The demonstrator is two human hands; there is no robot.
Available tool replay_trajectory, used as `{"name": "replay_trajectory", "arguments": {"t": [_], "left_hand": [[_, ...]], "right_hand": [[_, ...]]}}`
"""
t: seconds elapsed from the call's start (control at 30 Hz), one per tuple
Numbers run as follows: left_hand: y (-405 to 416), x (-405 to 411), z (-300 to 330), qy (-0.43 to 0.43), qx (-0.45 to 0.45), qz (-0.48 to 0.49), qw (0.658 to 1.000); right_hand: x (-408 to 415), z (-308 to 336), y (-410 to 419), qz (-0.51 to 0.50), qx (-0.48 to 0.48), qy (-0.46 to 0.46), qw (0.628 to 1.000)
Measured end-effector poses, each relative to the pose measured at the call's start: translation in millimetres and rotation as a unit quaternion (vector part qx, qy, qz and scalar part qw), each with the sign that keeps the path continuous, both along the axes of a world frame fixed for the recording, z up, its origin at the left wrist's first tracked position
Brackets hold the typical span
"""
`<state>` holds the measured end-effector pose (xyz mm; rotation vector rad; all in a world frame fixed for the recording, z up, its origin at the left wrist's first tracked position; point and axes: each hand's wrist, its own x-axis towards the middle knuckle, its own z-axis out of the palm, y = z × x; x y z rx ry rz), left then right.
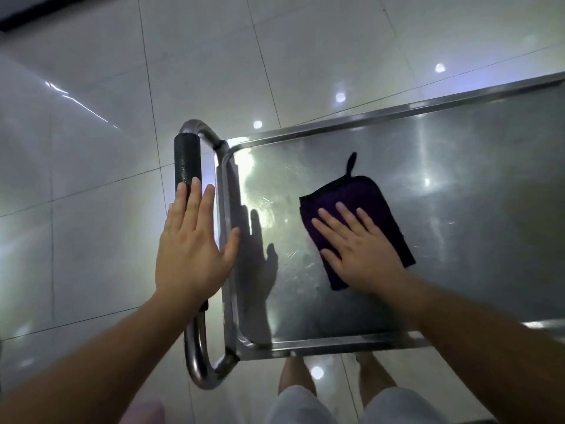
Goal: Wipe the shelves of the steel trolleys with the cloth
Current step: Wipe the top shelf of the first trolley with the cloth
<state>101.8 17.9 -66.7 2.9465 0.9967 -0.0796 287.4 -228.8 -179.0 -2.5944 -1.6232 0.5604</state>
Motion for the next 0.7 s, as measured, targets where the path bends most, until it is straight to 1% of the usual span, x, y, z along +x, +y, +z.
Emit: {"name": "replay_trajectory", "arguments": {"t": [0.07,0.13,0.2,0.3,0.4,0.57,0.63,0.7], "left_hand": [[-1,0,1,-0.004,0.006,0.002,1.0],[-4,2,2,-0.007,0.011,0.008,1.0],[-5,3,2,-0.002,0.02,0.012,1.0],[-5,3,2,0.005,0.034,0.014,0.999],[-4,2,1,0.006,0.045,0.014,0.999],[-3,1,0,0.012,0.054,0.013,0.998],[-3,1,1,0.011,0.053,0.01,0.998],[-4,1,3,0.015,0.051,0.008,0.999]], "right_hand": [[51,-2,-20,-0.08,-0.016,-0.024,0.996],[95,-1,-38,-0.148,-0.03,-0.029,0.988],[117,-3,-47,-0.172,-0.036,-0.034,0.984],[108,-3,-52,-0.176,-0.03,-0.034,0.983],[75,-1,-75,-0.144,-0.034,-0.036,0.988],[14,-2,-165,-0.079,-0.028,-0.033,0.996],[4,-1,-200,-0.074,-0.035,-0.032,0.996],[3,2,-217,-0.078,-0.045,-0.031,0.995]]}}
